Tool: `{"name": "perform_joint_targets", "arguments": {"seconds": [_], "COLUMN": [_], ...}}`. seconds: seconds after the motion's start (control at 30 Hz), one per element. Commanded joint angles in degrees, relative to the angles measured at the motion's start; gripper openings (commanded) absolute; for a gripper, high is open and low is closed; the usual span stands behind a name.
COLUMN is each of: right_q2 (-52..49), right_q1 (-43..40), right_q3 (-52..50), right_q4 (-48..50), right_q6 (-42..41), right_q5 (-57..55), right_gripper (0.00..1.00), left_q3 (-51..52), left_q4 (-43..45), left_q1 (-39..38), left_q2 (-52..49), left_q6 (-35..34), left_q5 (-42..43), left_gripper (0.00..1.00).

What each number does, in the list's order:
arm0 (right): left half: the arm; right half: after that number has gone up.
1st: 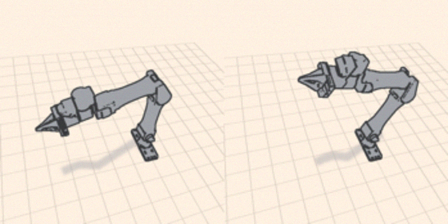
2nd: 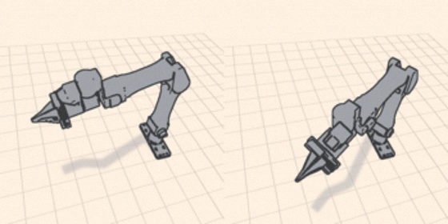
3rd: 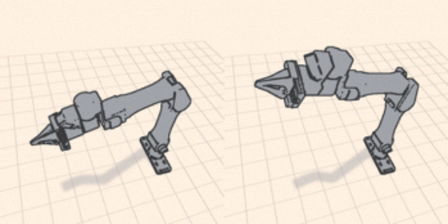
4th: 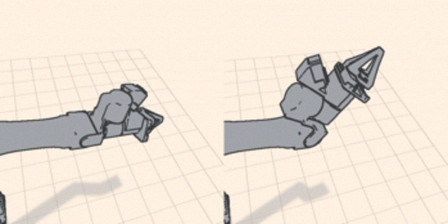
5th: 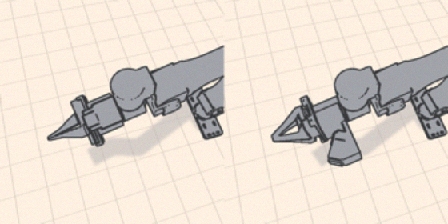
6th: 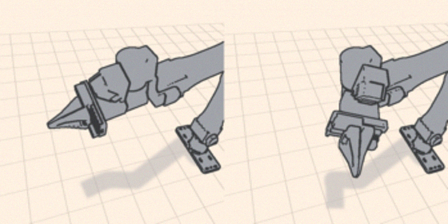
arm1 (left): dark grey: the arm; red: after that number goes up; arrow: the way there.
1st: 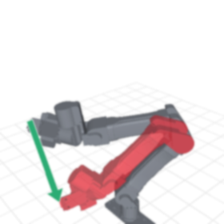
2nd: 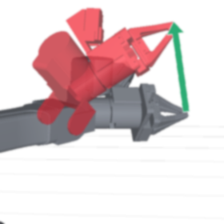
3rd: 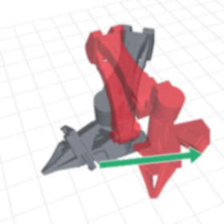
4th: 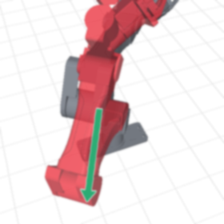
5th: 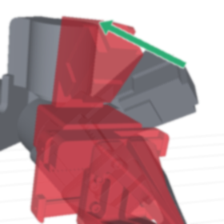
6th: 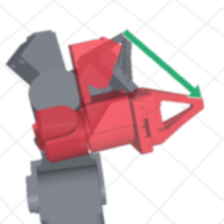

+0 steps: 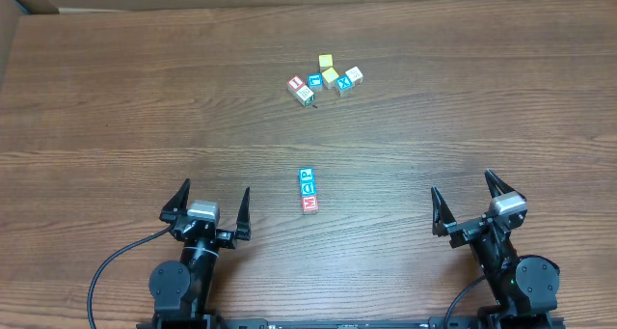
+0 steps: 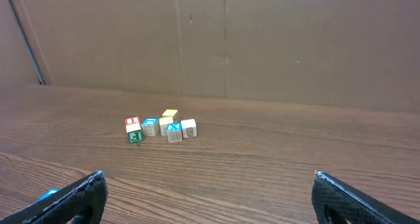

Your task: Flip 3 blocks

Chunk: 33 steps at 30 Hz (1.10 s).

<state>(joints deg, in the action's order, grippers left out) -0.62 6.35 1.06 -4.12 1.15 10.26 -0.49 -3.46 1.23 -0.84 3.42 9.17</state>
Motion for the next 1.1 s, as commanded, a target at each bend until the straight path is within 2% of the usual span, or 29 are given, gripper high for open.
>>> {"name": "perform_joint_targets", "arguments": {"seconds": [0.0, 1.07], "right_q2": [0.5, 0.5], "right_q1": [-0.4, -0.4], "right_q3": [-0.6, -0.6], "right_q4": [0.2, 0.2], "right_q6": [0.2, 0.2], "right_q5": [0.1, 0.1], "right_gripper": [1.0, 1.0], "left_q3": [0.2, 0.2], "left_q4": [-0.2, -0.2], "left_q1": [0.3, 0.3], "left_q2": [0.6, 0.6], "left_q6": [1.3, 1.3], "left_q5": [-0.6, -0.6], "left_gripper": [1.0, 1.0]}}
